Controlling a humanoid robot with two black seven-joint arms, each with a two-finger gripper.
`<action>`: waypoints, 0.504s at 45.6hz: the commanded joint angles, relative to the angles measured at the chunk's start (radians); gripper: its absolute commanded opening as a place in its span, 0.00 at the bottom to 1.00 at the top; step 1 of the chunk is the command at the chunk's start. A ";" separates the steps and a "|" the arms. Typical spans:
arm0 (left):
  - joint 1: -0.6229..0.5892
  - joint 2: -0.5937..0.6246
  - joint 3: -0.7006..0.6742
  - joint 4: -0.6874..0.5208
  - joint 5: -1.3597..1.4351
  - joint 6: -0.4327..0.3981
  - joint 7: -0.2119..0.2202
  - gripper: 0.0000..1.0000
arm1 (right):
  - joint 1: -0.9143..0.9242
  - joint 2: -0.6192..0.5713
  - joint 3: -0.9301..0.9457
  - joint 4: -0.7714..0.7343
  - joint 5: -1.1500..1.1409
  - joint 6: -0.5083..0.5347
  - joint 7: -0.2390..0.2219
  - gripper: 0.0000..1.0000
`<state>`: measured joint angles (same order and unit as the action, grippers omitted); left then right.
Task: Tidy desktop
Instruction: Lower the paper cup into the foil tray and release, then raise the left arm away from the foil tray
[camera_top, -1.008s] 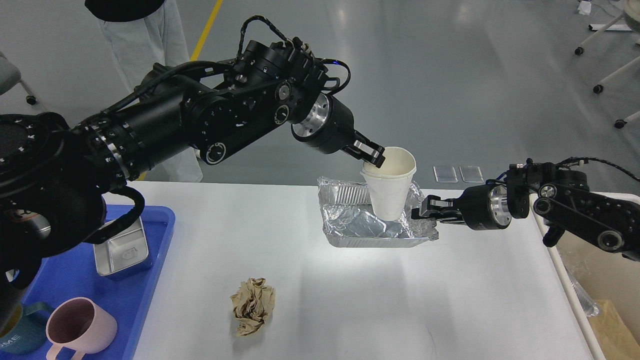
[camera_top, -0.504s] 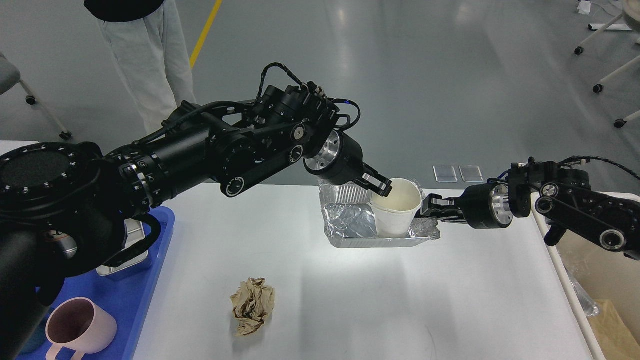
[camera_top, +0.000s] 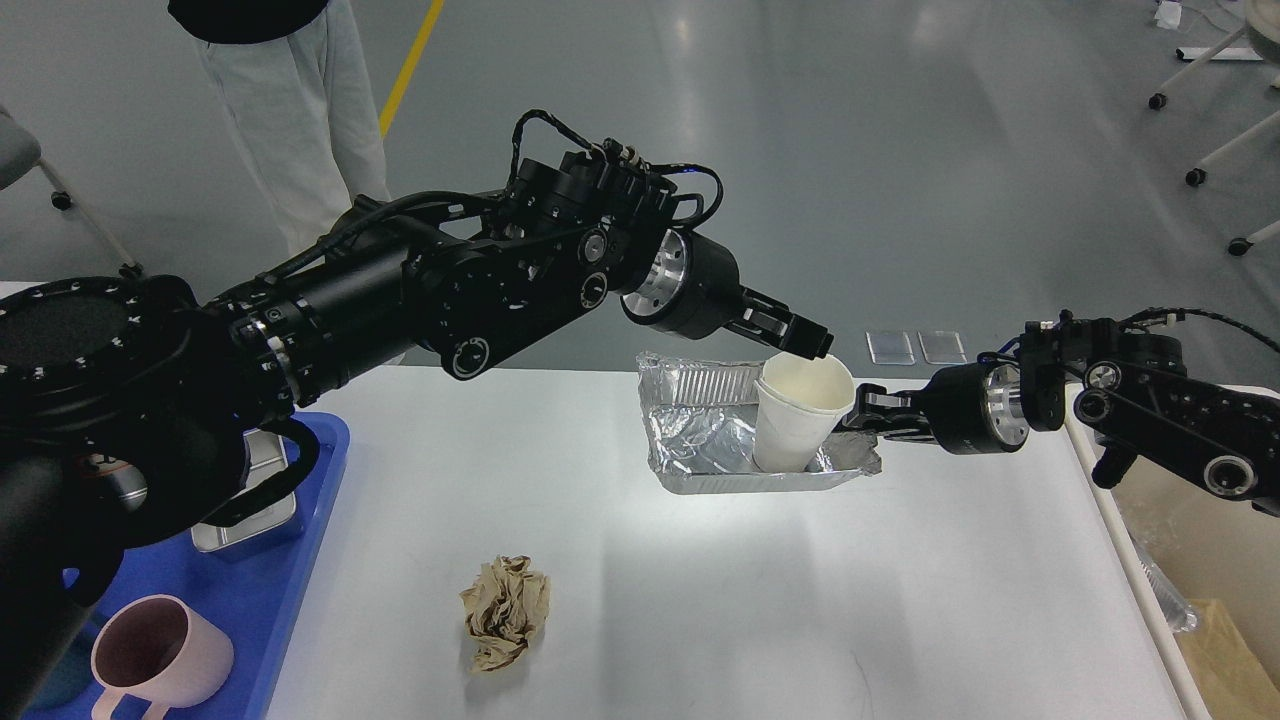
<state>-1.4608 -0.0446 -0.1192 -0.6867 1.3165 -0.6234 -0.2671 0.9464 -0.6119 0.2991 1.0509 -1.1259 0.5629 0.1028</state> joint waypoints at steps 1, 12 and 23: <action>-0.036 0.061 0.000 0.006 -0.072 -0.006 -0.014 0.96 | 0.000 -0.009 0.000 0.000 0.002 0.000 0.000 0.00; -0.027 0.216 -0.186 0.009 -0.344 0.210 0.072 0.89 | 0.002 -0.018 0.002 -0.002 0.006 0.002 0.000 0.00; 0.137 0.273 -0.393 0.007 -0.513 0.327 0.243 0.89 | 0.000 -0.037 0.000 -0.002 0.025 0.003 0.000 0.00</action>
<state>-1.3995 0.2184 -0.4207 -0.6774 0.8455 -0.3324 -0.0580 0.9481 -0.6428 0.2998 1.0489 -1.1045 0.5657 0.1027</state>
